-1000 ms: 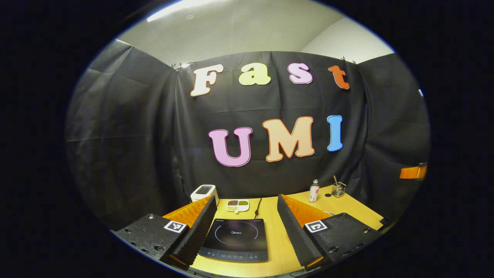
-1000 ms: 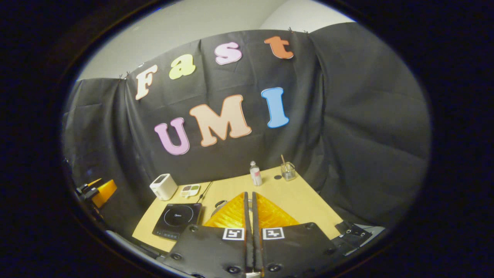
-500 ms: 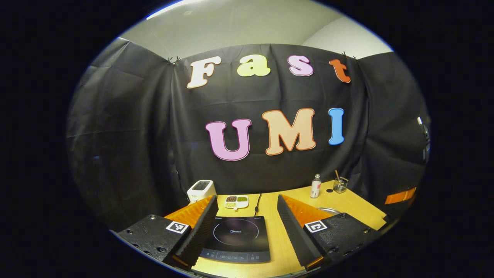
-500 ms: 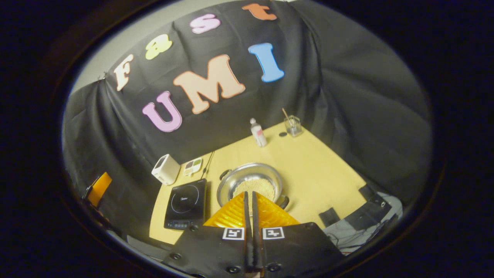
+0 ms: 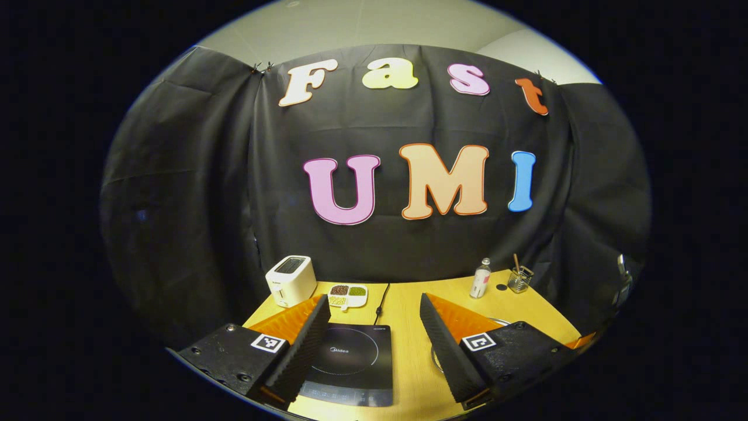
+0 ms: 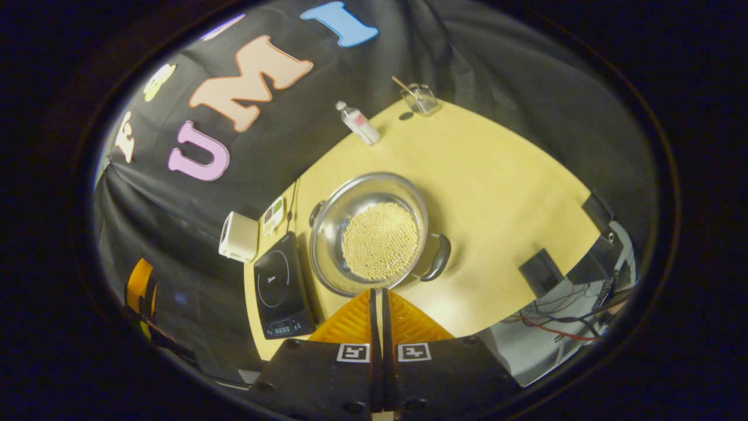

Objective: First push the handle of the pot to place it horizontally, then grasp the pot with both hands and set it on the induction cooktop.

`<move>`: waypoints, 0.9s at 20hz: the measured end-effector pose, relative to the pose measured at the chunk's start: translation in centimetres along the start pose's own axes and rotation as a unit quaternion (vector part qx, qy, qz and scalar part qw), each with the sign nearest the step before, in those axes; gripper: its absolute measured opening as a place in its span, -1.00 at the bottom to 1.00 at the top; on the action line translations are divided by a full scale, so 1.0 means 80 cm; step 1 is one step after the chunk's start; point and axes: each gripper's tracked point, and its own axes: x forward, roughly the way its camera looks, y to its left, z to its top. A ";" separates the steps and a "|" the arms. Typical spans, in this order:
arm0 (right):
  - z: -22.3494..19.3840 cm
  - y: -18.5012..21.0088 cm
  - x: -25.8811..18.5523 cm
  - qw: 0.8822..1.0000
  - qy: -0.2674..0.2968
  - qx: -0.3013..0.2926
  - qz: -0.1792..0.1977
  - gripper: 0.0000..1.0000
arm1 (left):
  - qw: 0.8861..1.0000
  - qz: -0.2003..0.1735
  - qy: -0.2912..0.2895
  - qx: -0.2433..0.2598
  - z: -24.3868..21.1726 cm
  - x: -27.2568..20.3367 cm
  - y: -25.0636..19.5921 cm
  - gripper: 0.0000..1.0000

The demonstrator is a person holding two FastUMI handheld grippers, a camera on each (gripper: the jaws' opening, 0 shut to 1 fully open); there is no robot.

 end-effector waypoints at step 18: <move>-0.041 -0.071 0.125 0.978 0.193 0.057 -0.048 -0.94 | 0.996 0.076 0.055 0.007 -0.026 0.091 -0.041 0.87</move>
